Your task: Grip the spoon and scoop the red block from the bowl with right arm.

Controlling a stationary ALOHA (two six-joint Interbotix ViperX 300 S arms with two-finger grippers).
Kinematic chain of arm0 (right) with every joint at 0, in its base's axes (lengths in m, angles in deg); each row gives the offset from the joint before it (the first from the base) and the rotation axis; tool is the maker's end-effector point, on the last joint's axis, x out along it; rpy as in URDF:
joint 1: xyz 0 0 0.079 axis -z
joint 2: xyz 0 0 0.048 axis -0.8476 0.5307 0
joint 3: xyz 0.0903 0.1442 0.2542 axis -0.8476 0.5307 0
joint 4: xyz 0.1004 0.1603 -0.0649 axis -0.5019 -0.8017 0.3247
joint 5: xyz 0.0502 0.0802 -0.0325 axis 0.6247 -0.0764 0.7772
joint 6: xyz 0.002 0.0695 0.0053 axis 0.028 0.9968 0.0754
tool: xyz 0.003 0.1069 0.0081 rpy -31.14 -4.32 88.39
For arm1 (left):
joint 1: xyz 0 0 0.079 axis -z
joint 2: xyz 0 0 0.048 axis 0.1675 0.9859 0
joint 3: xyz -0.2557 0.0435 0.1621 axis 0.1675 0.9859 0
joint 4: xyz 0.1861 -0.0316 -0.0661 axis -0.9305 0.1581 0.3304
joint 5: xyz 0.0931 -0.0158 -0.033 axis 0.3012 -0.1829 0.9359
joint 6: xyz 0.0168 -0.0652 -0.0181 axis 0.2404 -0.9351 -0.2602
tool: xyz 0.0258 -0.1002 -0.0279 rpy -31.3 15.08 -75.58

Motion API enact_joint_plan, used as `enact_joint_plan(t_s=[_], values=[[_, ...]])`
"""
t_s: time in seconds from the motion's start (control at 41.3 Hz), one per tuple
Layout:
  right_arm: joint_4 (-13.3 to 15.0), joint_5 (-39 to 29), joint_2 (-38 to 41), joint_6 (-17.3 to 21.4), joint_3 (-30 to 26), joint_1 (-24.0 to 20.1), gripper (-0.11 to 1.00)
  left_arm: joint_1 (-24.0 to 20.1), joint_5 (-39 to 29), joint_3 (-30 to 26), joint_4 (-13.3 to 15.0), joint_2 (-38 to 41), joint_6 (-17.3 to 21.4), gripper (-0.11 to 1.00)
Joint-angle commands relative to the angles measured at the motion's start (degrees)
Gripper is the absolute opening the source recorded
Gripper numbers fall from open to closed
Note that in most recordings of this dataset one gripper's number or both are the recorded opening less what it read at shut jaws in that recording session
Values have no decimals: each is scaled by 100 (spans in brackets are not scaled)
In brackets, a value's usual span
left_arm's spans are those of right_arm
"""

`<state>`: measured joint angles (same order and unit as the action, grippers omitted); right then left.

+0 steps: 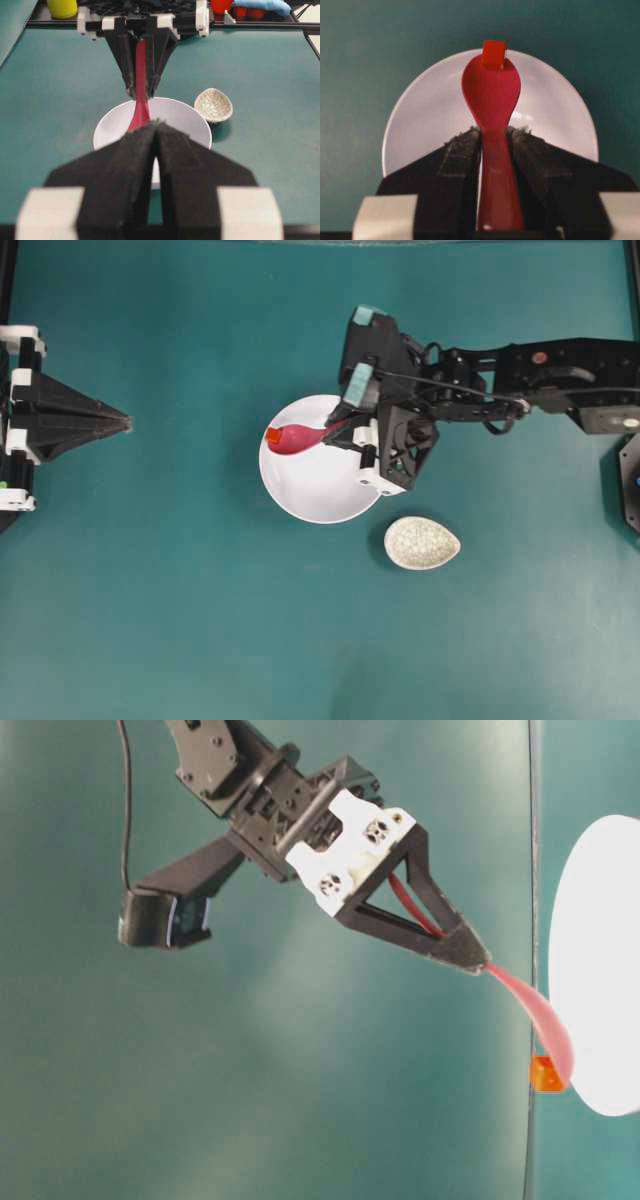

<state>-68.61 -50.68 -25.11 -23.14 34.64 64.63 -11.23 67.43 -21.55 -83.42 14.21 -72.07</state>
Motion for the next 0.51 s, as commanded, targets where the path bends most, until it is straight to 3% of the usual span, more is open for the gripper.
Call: enact_joint_plan(t_s=[0.0,0.484], values=[[-18,325,-264,-9,53,-53,25,-18,53,-62,-18,44,9,0],[-18,2048,-1037,-26,1125,-360,25,-18,53,-79,9,9,-123,0]])
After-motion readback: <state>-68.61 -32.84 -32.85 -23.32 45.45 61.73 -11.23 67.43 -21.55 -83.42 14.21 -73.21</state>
